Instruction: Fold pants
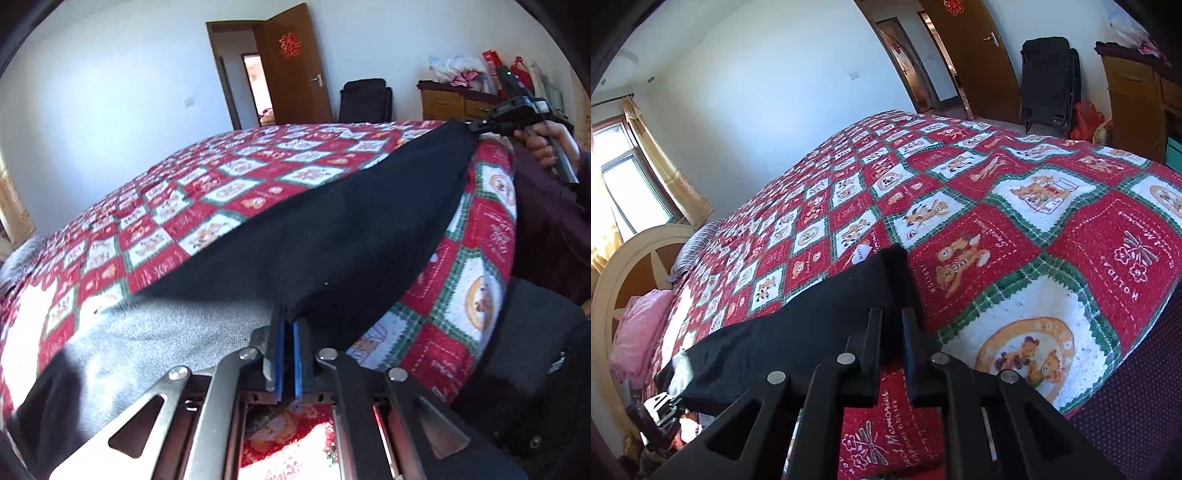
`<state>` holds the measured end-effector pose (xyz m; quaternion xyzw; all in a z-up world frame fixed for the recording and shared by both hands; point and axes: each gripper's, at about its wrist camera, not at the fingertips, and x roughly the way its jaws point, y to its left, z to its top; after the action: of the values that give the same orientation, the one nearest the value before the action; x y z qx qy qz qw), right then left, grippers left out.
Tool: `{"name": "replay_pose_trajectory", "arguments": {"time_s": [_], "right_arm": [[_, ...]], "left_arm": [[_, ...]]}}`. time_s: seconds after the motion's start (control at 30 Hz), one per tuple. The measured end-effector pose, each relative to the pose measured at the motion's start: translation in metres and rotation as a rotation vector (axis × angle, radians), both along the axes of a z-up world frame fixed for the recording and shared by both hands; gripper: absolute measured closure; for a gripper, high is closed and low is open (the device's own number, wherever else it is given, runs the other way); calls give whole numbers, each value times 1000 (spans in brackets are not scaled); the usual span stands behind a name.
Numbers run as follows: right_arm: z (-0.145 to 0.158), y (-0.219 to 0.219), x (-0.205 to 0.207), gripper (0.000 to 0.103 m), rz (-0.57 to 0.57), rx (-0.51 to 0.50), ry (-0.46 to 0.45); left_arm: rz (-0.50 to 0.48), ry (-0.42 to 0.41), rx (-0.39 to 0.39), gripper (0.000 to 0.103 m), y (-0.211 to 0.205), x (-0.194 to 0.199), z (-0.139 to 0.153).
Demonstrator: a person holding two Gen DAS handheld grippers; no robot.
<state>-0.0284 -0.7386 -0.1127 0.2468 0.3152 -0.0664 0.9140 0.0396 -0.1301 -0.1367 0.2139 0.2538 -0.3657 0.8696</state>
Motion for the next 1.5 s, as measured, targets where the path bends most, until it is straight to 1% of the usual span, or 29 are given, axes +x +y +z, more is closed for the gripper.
{"name": "replay_pose_trajectory", "arguments": {"time_s": [0.03, 0.13, 0.17, 0.2, 0.33, 0.4, 0.47, 0.53, 0.6, 0.67, 0.77, 0.8, 0.87, 0.9, 0.93, 1.0, 1.1, 1.17, 1.23, 1.27, 1.33, 1.37, 1.4, 1.43, 1.5], "right_arm": [[3, 0, -1, 96, -8, -11, -3], [6, 0, -4, 97, -23, -19, -12], [7, -1, -5, 97, -23, -17, -12], [8, -1, -5, 97, -21, -16, -10], [1, -4, -5, 97, -37, -26, 17], [-2, -6, -4, 97, -48, -34, 26], [-2, -8, -6, 97, -48, -20, 20], [1, -7, -7, 97, -44, -30, 13], [1, -5, -8, 97, -40, -45, 18], [-4, -7, -5, 97, -10, -46, 47], [1, -10, -11, 96, 14, -41, 27], [5, -11, -12, 92, 12, -39, 19], [17, -17, -17, 78, -33, -64, -17], [22, -23, -20, 62, -54, -52, -37], [26, -31, -21, 52, -64, -18, -59], [31, -45, -16, 52, -70, 55, -78], [26, -55, 13, 52, -33, 131, -14], [17, -55, 37, 52, 13, 208, 38], [6, -52, 59, 52, 61, 258, 104], [-1, -48, 71, 53, 90, 274, 156], [-7, -43, 84, 84, 63, 230, 209], [-5, -41, 88, 86, 59, 217, 208], [-1, -40, 87, 91, 51, 204, 177], [6, -39, 84, 96, 51, 190, 129], [22, -37, 76, 97, 42, 141, 37]], "left_arm": [[-3, -8, -5, 99, 4, -2, 3], [6, 10, -10, 99, 12, -1, 1], [13, 16, -8, 99, 13, 0, -1], [5, 40, -6, 99, 14, 2, -6], [-21, 59, 28, 99, 7, 0, -24], [-27, 38, 41, 99, 4, -5, -27], [-31, 45, 30, 99, 5, -6, -23], [-39, 35, 24, 99, 7, -9, -20], [-52, 21, 44, 99, 5, -13, -22], [-61, 15, 69, 99, 4, -15, -27], [-73, 16, 59, 99, 7, -16, -27], [-76, 18, 57, 99, 8, -17, -26], [-76, 18, 61, 99, 9, -17, -27], [-77, 21, 59, 98, 9, -16, -27], [-78, 23, 57, 98, 9, -16, -27], [-77, 29, 56, 98, 9, -15, -27], [-72, 33, 54, 95, 9, -14, -28], [-70, 36, 53, 95, 9, -14, -28], [-69, 40, 50, 95, 9, -13, -28], [-69, 43, 48, 95, 9, -12, -28], [-69, 49, 41, 95, 10, -12, -29], [-69, 55, 35, 95, 12, -11, -29], [-69, 62, 27, 94, 13, -9, -29], [-68, 69, 20, 94, 14, -8, -29], [-68, 78, 9, 93, 16, -7, -29]]}}
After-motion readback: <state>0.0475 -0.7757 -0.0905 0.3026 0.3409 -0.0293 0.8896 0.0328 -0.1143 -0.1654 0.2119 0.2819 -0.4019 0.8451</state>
